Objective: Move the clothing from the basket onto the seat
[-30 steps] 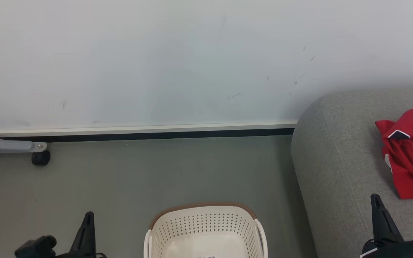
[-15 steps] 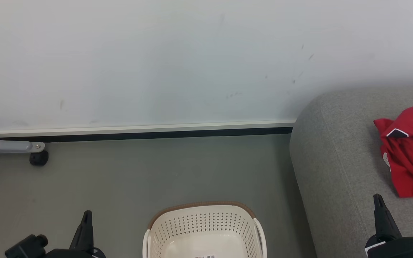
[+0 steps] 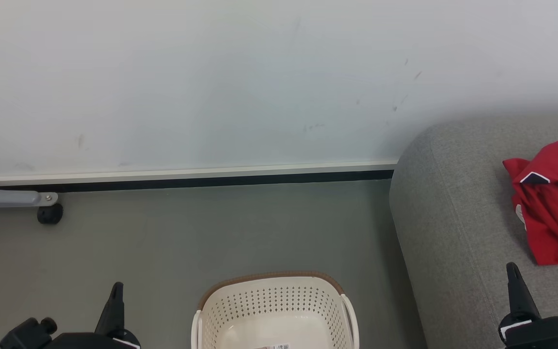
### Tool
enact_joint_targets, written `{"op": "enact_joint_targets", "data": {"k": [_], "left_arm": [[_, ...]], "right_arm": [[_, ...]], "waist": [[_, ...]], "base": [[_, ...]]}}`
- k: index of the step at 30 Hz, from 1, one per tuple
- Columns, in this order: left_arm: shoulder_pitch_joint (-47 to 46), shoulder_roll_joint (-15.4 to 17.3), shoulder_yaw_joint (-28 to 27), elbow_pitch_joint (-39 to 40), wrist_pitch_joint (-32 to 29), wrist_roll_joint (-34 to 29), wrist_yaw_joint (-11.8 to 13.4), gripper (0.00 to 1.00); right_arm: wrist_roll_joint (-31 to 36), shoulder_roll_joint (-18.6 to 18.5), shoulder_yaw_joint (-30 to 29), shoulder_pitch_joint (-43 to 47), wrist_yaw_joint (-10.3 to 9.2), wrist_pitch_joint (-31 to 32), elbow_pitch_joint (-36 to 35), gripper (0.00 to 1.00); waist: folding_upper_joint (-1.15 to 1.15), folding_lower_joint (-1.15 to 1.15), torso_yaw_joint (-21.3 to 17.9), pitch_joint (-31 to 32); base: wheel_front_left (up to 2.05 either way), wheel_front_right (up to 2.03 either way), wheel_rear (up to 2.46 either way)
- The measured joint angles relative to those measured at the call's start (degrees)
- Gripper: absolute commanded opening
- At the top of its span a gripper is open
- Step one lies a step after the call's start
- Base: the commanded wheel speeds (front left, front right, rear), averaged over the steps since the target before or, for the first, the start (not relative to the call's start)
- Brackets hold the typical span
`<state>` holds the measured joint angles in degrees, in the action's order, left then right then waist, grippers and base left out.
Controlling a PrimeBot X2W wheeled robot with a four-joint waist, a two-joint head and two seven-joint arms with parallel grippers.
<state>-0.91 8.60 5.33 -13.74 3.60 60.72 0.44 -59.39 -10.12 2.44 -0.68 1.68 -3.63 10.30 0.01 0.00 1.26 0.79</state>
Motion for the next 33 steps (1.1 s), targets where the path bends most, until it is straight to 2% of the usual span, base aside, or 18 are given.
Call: {"op": "enact_joint_targets", "data": {"k": [33], "left_arm": [[-2.2, -3.7, -6.6, -1.2, -6.4, 18.8, -4.5, 0.00]], "right_arm": [[-20.1, 4.7, -6.2, -2.4, 2.96, 6.2, 3.6, 0.00]], "waist": [[-0.01, 0.00, -0.8, -0.5]], "base": [[0.00, 0.00, 0.00]]}}
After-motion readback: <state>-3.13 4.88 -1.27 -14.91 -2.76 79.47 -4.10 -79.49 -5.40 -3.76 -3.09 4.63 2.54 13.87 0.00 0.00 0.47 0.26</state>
